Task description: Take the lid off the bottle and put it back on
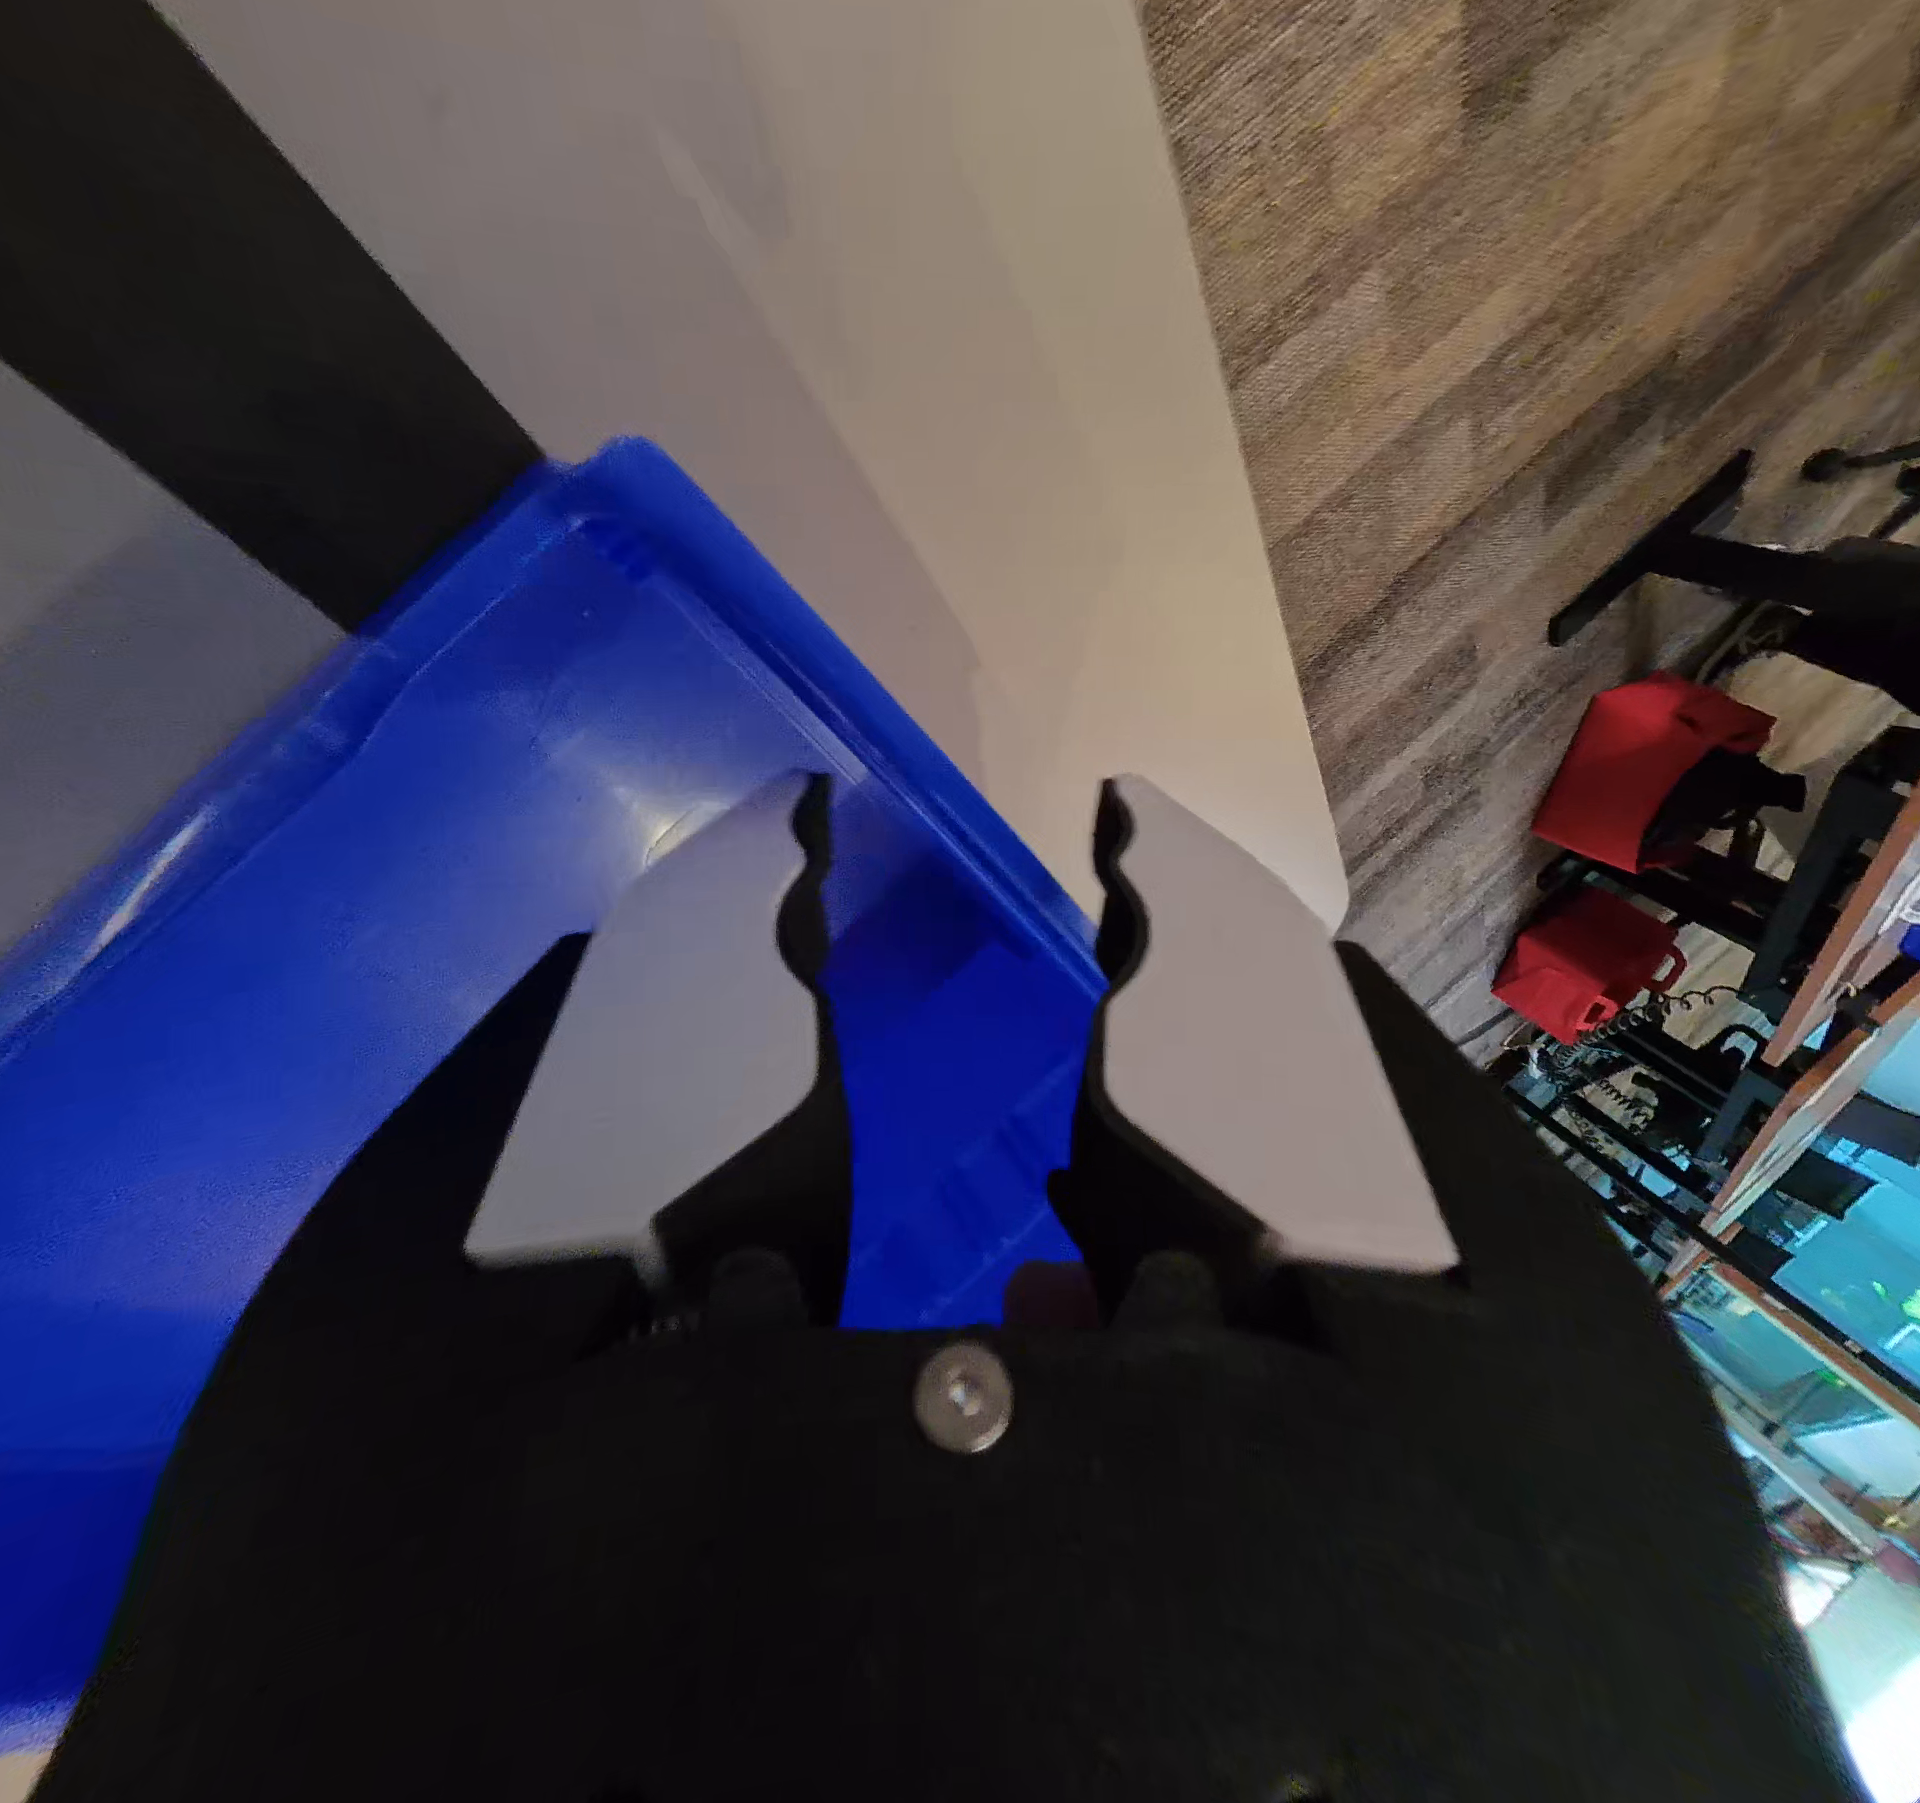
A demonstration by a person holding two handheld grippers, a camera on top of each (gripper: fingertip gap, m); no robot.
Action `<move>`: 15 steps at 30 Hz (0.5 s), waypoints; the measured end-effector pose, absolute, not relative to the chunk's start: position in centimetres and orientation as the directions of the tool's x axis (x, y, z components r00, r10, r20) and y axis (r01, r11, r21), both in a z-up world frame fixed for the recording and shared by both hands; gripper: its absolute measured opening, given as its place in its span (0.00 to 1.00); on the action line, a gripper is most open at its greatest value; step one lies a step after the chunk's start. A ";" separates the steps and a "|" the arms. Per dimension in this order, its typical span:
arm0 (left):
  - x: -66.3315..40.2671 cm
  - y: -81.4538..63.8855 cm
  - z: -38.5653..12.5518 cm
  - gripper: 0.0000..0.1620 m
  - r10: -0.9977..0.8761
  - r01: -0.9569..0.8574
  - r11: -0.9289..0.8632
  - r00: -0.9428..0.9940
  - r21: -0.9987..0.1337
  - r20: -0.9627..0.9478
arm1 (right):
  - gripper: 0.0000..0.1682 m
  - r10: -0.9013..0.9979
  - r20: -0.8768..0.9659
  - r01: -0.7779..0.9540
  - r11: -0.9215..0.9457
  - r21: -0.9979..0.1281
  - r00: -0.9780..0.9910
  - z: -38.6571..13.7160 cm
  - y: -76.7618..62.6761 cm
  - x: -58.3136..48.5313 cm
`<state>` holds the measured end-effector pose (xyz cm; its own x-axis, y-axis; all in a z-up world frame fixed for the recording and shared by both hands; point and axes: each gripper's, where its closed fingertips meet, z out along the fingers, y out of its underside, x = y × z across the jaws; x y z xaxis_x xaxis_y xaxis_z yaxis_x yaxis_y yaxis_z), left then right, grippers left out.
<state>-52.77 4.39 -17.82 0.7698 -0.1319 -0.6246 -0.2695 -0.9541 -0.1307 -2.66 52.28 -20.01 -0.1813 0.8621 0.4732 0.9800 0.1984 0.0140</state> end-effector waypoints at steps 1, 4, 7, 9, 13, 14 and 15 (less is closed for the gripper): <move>-52.6 4.2 -17.3 0.31 -0.097 -0.251 -0.953 0.782 -0.169 -0.616 | 0.32 0.862 0.482 0.981 0.191 -0.017 -0.159 -19.6 52.0 -2.6; -50.8 2.9 -15.1 0.41 -0.005 -0.212 -0.933 0.816 -0.292 -0.577 | 0.34 0.837 0.538 0.972 0.197 -0.124 -0.102 -16.5 50.6 -2.3; -46.2 1.5 -12.0 0.42 0.057 -0.207 -0.866 0.862 -0.454 -0.503 | 0.34 0.820 0.572 0.940 0.210 -0.268 -0.020 -12.0 47.0 -1.3; -42.1 0.4 -10.1 0.46 0.073 -0.228 -0.807 0.877 -0.545 -0.474 | 0.29 0.818 0.574 0.883 0.257 -0.393 0.018 -8.9 43.5 -0.5; -31.8 -1.2 -8.1 0.59 0.065 -0.243 -0.675 0.921 -0.696 -0.384 | 0.26 0.824 0.566 0.746 0.354 -0.563 0.036 -5.4 35.3 1.7; -29.3 -1.4 -8.2 0.58 0.052 -0.256 -0.650 0.924 -0.716 -0.378 | 0.26 0.832 0.555 0.718 0.376 -0.585 0.017 -5.3 32.9 2.1; -26.8 -1.5 -8.5 0.59 0.034 -0.265 -0.628 0.930 -0.732 -0.365 | 0.26 0.845 0.535 0.694 0.389 -0.606 -0.006 -5.6 30.3 2.4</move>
